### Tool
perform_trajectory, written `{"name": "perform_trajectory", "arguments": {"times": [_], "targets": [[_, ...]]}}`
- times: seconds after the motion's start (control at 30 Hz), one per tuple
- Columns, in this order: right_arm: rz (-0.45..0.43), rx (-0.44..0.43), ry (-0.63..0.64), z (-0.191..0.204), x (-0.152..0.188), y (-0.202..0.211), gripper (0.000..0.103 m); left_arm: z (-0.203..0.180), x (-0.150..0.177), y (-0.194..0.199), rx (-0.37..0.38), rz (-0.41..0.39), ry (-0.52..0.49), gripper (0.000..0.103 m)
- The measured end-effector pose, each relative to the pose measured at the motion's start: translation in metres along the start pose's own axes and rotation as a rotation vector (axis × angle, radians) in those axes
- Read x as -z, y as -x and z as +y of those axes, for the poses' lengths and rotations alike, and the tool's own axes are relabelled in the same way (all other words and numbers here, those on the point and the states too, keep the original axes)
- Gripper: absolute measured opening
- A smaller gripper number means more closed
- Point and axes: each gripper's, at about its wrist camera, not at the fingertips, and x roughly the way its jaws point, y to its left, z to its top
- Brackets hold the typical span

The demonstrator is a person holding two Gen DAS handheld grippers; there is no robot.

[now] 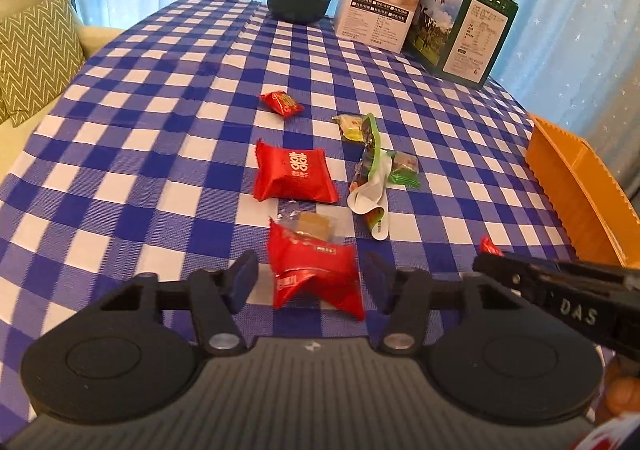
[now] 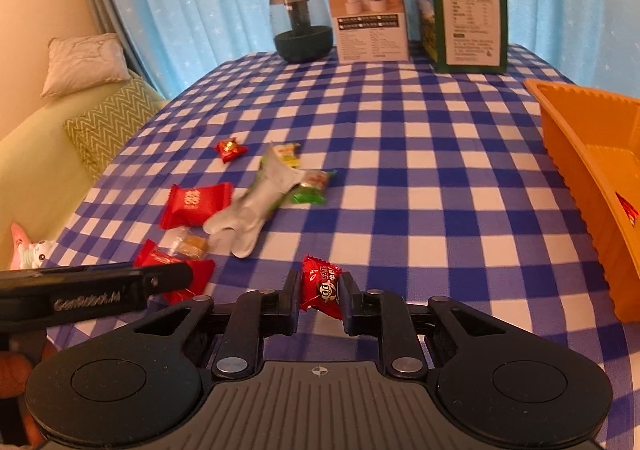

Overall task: Organize snacks
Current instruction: 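Grasp a red snack packet with the left tool while the right tool grasps a red candy, then carry both red packets to the orange tray and release them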

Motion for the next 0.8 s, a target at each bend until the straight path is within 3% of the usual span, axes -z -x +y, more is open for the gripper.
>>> {"name": "perform_trajectory", "arguments": {"times": [0.4,0.8], "targets": [[-0.028,-0.001,-0.017,-0.009,0.008,0.028,0.020,-0.027,0.007,0.025,-0.036,-0.015,-0.059,0.020],[-0.096,0.031,-0.064,-0.033,0.019,0.085,0.020,-0.068,0.015,0.060,-0.003,-0.041,-0.125,0.017]]}}
